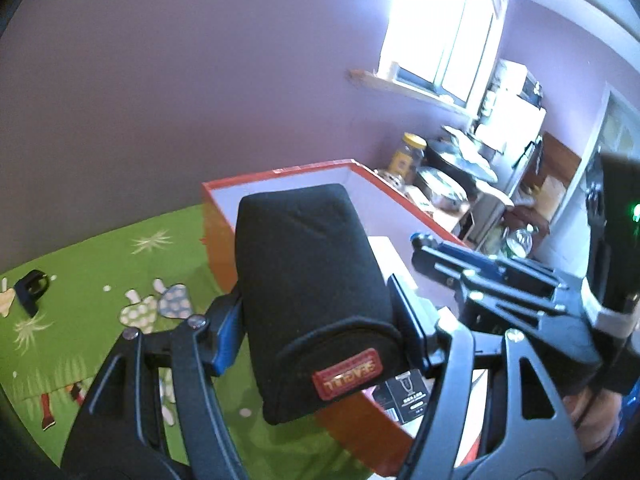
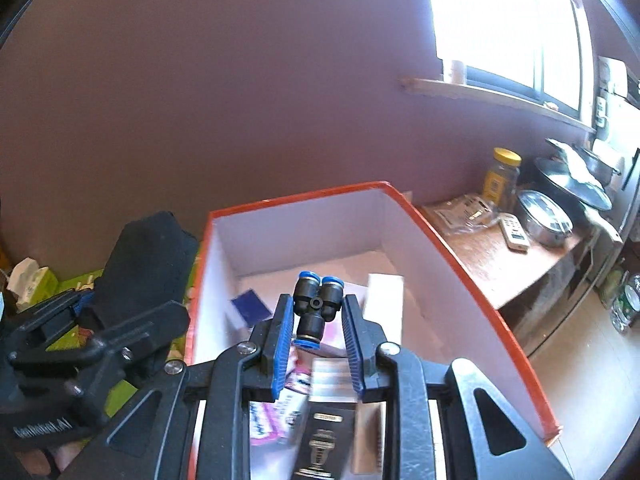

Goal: Organize objects
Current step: 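Carry the black pouch and Y-connector over the storage box, then open both grippers to drop the items into the storage box, then move both grippers back over the mat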

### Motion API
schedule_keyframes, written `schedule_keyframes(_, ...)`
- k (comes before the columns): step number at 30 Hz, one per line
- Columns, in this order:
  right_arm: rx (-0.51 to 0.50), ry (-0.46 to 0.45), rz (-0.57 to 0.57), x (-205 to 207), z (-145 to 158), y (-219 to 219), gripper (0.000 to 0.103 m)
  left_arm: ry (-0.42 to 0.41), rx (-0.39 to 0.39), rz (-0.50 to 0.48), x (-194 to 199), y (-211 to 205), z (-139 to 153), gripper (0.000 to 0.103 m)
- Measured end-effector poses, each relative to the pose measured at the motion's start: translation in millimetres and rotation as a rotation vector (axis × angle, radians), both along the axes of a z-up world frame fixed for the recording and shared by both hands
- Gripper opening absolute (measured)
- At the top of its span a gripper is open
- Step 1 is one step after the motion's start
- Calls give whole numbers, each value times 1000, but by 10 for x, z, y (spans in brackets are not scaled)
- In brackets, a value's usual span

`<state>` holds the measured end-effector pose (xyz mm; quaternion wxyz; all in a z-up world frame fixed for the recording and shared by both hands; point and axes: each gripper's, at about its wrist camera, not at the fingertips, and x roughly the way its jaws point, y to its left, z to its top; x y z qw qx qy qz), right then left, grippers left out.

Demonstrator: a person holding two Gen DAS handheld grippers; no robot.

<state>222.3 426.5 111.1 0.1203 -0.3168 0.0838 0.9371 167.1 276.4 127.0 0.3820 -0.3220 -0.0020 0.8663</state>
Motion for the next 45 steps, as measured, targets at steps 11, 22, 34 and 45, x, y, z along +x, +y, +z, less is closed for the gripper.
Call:
schedule_keyframes(11,3,-31,-68,74,-142,277,27,-4,-8,-112,21,295,-150,71)
schedule_keyframes(22,12,-33,-95,110,-156,323,61,-59,44,-119,-40,127,-172,91)
schedule_keyframes(34,35,-3,-29,63,-73,67,77,60,93,-68,-44,-371,-69,91)
schedule_keyframes(45,64,12,136,-83,42,-653,79,53,0,15,-355,-1389,-286,91)
